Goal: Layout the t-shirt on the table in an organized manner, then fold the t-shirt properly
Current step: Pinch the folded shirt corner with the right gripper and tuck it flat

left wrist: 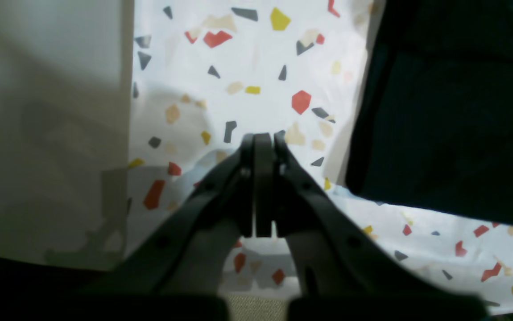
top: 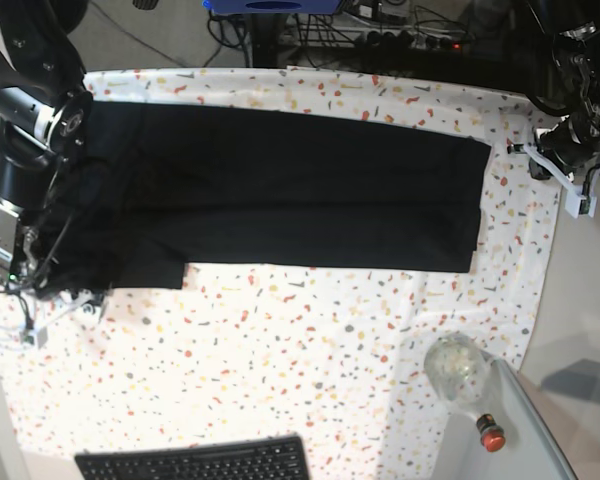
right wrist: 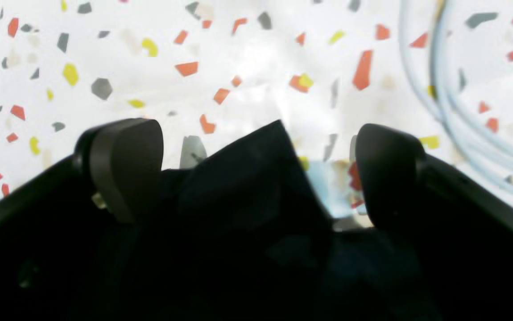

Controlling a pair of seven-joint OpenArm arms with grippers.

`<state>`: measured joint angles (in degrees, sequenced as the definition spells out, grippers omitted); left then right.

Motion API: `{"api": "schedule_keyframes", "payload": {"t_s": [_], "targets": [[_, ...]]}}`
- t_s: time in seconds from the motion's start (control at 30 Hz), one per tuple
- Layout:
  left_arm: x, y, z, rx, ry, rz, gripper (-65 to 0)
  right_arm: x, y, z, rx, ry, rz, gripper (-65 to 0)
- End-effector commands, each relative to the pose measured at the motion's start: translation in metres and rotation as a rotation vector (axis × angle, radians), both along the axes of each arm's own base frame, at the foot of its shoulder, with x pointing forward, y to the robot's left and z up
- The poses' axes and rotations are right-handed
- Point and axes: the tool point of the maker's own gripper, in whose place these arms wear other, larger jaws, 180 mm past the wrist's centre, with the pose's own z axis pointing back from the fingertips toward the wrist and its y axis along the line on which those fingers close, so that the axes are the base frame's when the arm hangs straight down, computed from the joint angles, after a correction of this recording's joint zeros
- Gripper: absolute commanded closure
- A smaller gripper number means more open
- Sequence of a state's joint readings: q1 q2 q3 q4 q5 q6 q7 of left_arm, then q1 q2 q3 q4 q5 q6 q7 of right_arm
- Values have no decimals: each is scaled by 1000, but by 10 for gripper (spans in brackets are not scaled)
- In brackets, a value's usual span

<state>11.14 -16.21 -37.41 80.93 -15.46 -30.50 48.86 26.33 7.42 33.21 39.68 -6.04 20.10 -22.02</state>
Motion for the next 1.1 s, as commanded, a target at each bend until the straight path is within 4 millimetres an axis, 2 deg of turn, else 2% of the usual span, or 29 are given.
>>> {"api": "schedule_keyframes", "payload": {"t_s": [0.0, 0.17, 0.23, 0.43, 0.53, 0.63, 0.7, 0.73, 0.77, 0.87, 0.97, 1.07], "targets": [[9, 7, 12, 17, -42, -9, 0, 19, -8, 21, -10, -70, -15, -650], [10, 7, 12, 18, -43, -9, 0, 27, -10, 29, -24, -174, -33, -650], [10, 7, 12, 18, -43, -9, 0, 34, -1, 35, 7, -237, -48, -650], [10, 9, 14, 23, -43, -10, 0, 25, 0, 33, 116, -326, -126, -650], [10, 9, 14, 23, -43, -10, 0, 26, 9, 43, 155, -385, -32, -645], [10, 9, 13, 23, -42, -10, 0, 27, 17, 47, 177, -402, 16, -455], [9, 9, 13, 23, -40, -10, 0, 29, 12, 46, 160, -392, -14, -330], [9, 9, 13, 23, -40, -10, 0, 29, 5, 44, 141, -378, -48, -303], [9, 9, 13, 23, -40, -10, 0, 29, -2, 42, 106, -359, -76, -312], [10, 9, 13, 23, -42, -10, 0, 22, -25, 32, -38, -280, -127, -417], [10, 9, 13, 23, -42, -10, 0, 21, -41, 32, -163, -234, -152, -404], [10, 9, 13, 23, -42, -10, 0, 22, -39, 31, -185, -222, -140, -405]]}}
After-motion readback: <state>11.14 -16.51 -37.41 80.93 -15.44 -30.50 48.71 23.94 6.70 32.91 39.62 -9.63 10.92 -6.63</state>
